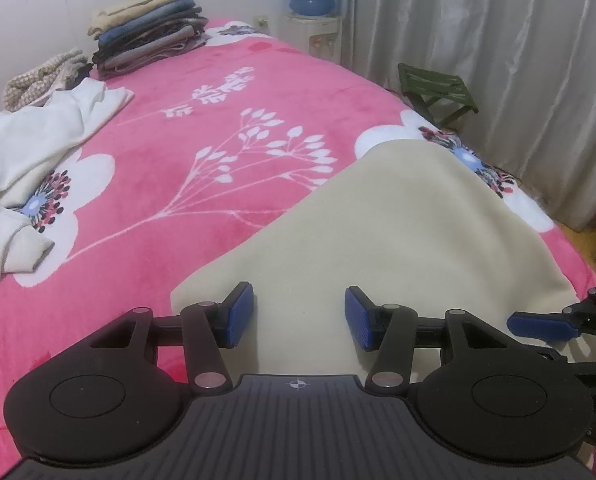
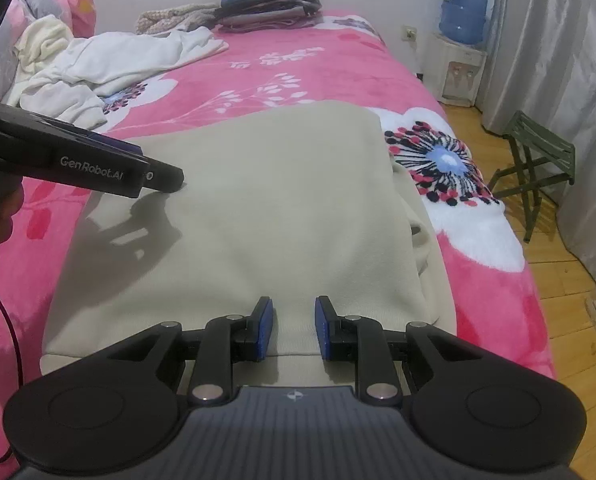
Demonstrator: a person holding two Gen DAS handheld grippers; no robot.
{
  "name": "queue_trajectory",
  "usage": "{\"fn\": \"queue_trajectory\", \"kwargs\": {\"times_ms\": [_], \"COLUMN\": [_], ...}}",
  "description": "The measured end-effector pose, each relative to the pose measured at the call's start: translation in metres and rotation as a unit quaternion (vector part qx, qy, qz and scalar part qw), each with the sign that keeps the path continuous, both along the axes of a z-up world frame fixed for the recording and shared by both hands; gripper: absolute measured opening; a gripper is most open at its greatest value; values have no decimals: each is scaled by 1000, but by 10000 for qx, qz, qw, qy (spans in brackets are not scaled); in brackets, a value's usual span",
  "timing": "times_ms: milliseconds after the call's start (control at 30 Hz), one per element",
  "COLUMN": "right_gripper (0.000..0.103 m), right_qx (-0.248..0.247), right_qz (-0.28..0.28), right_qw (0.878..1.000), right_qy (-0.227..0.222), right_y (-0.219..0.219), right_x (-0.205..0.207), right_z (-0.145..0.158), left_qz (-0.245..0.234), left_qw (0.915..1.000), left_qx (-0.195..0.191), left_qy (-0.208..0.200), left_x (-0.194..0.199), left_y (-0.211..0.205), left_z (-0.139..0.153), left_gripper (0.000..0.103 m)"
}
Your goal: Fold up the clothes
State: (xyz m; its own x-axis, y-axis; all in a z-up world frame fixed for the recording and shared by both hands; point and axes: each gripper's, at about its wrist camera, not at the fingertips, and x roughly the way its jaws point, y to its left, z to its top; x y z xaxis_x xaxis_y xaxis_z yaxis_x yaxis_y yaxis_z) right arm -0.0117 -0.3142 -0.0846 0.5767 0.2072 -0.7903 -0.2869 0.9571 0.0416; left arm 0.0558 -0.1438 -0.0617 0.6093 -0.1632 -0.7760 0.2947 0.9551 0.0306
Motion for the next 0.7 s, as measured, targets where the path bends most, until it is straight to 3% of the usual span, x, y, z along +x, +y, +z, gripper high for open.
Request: {"fn": "queue_trajectory", "kwargs": {"times_ms": [700], "right_gripper": [24], "right_qx": [38], "right_qz": [-36], "right_qw": [10000], "right_qy": [-8], "right_y": [0], "right_x": [-1], "right_z": [-1], "left_qz": [34], "left_qw": [10000], "left_qx": [56], "left_qy": [29], "left_x": [0], "left_y": [-2], "left_z": [0], "left_gripper": [51]}}
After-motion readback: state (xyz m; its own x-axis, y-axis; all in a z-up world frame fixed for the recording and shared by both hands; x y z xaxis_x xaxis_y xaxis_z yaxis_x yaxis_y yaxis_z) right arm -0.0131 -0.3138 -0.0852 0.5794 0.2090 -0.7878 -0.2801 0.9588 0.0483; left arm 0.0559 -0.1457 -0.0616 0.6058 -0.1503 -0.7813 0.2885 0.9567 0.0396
